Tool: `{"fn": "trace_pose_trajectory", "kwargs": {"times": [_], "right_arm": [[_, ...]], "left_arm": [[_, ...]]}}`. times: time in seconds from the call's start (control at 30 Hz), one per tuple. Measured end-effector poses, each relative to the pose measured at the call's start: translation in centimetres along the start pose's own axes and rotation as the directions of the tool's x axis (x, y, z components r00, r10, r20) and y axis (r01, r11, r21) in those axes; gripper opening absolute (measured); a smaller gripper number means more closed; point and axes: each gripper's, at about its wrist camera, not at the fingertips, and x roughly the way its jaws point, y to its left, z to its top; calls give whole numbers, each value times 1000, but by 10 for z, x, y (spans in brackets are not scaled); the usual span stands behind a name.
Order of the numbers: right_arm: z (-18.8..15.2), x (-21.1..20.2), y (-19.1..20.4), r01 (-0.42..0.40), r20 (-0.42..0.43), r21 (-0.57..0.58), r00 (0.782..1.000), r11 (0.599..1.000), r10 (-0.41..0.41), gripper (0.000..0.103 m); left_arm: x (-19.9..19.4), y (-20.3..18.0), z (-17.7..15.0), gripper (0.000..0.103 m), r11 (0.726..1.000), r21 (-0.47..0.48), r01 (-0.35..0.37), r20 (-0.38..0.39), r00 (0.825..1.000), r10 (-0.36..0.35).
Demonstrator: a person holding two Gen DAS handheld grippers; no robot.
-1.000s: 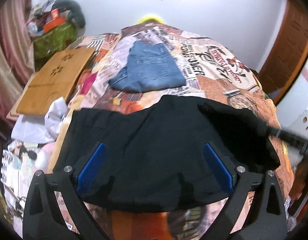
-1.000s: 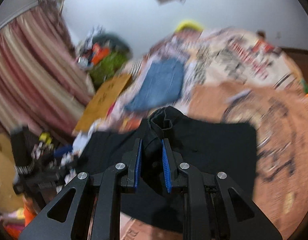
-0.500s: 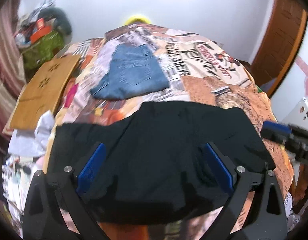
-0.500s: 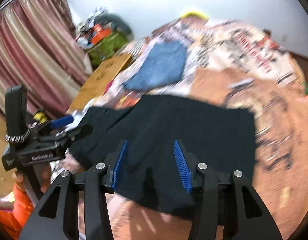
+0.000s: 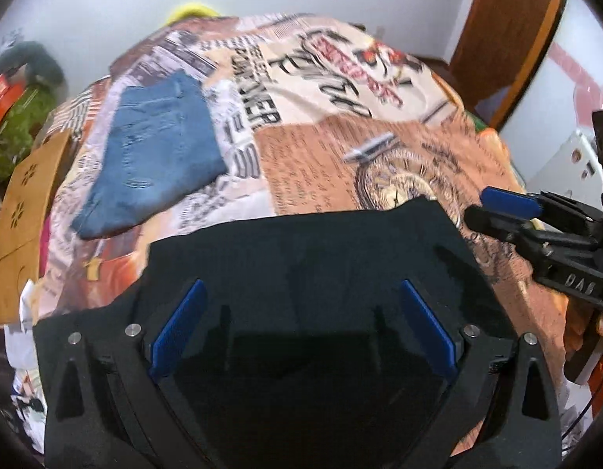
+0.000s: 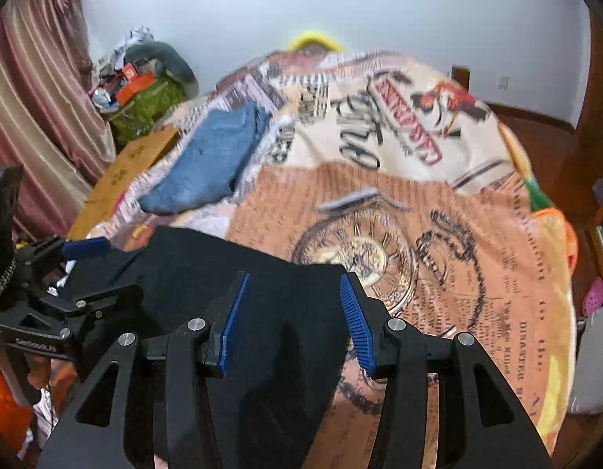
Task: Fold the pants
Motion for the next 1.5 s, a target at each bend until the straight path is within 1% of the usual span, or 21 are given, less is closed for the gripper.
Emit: {"fn": "trace_pose_trajectory", "kwargs": {"times": [0.1,0.17,0.2,0.23,0.27,0.4,0.5,0.57,0.73,0.87,1.0,1.2,1.33,1.4,1.5], "right_arm": [[-8,24,-1,-5,-60,-30,998,1000,3,43],[-17,37,-1,-3,-96,-52,995,999,-2,43],[-22,43,-1,2,-120,-68,993,998,-10,43],[-28,45,0,5,-137,-86,990,996,-17,40],[-33,44,1,8,-129,-103,991,995,-22,40],[-43,30,-3,4,-129,-94,992,996,-16,39],[-57,19,-4,10,-130,-95,991,995,-23,39],[-65,12,-4,20,-143,-81,989,997,-31,39],[-81,-6,-6,14,-143,-20,990,1000,-16,39],[-91,-19,-3,25,-131,-6,991,1000,-26,39],[-98,-30,0,43,-111,8,993,999,-42,39],[-94,-42,7,80,-90,-2,993,997,-80,39],[-84,-60,11,77,-38,11,996,997,-76,39],[-78,-67,16,80,-8,2,997,997,-80,39],[-67,-76,28,83,37,-33,996,996,-82,39]], "left_arm": [[20,-14,-1,99,998,58,-22,-35,999,24],[31,-20,-8,96,995,97,-39,-55,998,44],[37,-24,-12,96,992,119,-49,-71,996,58],[40,-24,-16,95,990,130,-55,-78,995,66],[41,-25,-20,96,989,138,-60,-76,995,71],[36,-19,-31,96,990,128,-52,-63,996,60],[29,-11,-44,96,994,93,-47,-62,997,53],[24,-7,-52,96,995,84,-62,-52,996,67],[4,4,-73,96,993,51,-109,-25,994,110],[-10,9,-87,96,992,12,-125,1,992,125],[-19,8,-99,96,990,-3,-142,25,989,142],[-40,13,-104,96,986,-27,-162,34,986,163],[-68,28,-108,96,970,-59,-234,92,967,239],[-81,39,-111,96,965,-88,-248,111,960,257],[-102,67,-118,96,953,-164,-255,130,952,277]]}}
